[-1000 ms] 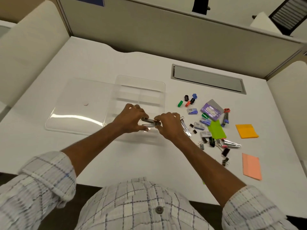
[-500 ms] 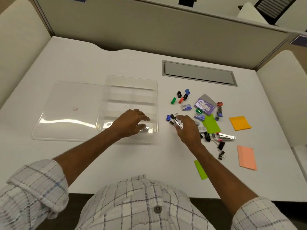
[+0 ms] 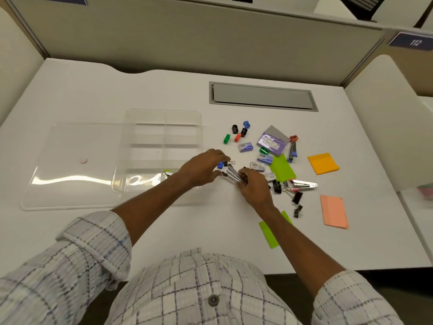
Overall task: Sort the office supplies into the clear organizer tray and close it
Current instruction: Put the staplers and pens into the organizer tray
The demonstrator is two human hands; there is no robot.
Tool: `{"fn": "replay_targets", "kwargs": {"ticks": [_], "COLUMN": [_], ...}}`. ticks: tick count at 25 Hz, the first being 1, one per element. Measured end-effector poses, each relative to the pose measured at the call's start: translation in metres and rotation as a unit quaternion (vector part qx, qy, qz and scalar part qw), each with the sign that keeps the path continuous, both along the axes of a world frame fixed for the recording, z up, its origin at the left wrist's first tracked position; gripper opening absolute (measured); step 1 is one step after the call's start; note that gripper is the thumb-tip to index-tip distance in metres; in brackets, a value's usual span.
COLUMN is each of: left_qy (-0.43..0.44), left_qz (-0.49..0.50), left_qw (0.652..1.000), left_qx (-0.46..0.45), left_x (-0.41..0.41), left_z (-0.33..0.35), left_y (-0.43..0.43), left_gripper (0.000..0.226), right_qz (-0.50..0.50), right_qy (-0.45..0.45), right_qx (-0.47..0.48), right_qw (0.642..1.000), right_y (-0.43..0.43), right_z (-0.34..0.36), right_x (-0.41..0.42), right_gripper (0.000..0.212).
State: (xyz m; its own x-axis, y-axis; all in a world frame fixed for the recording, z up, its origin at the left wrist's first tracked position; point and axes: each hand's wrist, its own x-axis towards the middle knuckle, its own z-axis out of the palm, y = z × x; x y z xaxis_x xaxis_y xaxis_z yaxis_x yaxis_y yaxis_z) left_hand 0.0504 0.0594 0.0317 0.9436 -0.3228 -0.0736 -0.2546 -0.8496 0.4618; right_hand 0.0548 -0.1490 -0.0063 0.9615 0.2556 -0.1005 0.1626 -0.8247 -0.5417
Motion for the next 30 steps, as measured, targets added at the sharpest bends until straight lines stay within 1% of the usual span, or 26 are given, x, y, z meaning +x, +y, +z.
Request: {"fn": "replay_targets", "kwargs": {"ticks": [4, 6, 8, 11, 18, 23, 25, 28, 30], "left_qy": [0.02, 0.017, 0.008, -0.005, -0.044, -0.054, -0.057, -0.033, -0.03], "left_qz": [-0.019, -0.028, -0.032, -0.022, 0.017, 0.058, 0.074, 0.099, 0.111], "left_qw": [1.0, 0.999, 0.999, 0.999, 0.997, 0.996, 0.995, 0.994, 0.993], "left_qx": [-0.014, -0.018, -0.016, -0.028, -0.06, -0.048, -0.038, -0.017, -0.022], "left_x": [0.004, 0.002, -0.001, -0.008, -0.04, -0.068, -0.074, -0.082, -0.084], "left_z": [-0.006, -0.008, -0.008, -0.004, 0.01, 0.012, 0.01, 0.005, 0.001], "left_y": [-0.009, -0.008, -0.004, 0.004, 0.043, 0.087, 0.101, 0.115, 0.119], "left_gripper": [0.052, 0.049, 0.044, 0.042, 0.044, 0.042, 0.044, 0.059, 0.056], "right_qz": [0.024, 0.043, 0.052, 0.069, 0.147, 0.221, 0.233, 0.226, 0.205], "right_qy": [-0.031, -0.049, -0.051, -0.055, -0.095, -0.087, -0.086, -0.087, -0.089], "right_qx": [0.073, 0.089, 0.098, 0.109, 0.106, 0.094, 0.088, 0.074, 0.067], "right_qw": [0.997, 0.994, 0.992, 0.99, 0.979, 0.967, 0.965, 0.967, 0.972], "right_y": [-0.009, -0.01, -0.009, -0.006, 0.022, 0.064, 0.077, 0.081, 0.071], "right_z": [0.011, 0.016, 0.02, 0.022, 0.033, 0.039, 0.04, 0.039, 0.036], "right_x": [-0.004, -0.006, -0.007, -0.009, -0.013, -0.017, -0.018, -0.017, -0.015], "right_gripper": [0.037, 0.038, 0.038, 0.037, 0.036, 0.034, 0.036, 0.038, 0.037]}}
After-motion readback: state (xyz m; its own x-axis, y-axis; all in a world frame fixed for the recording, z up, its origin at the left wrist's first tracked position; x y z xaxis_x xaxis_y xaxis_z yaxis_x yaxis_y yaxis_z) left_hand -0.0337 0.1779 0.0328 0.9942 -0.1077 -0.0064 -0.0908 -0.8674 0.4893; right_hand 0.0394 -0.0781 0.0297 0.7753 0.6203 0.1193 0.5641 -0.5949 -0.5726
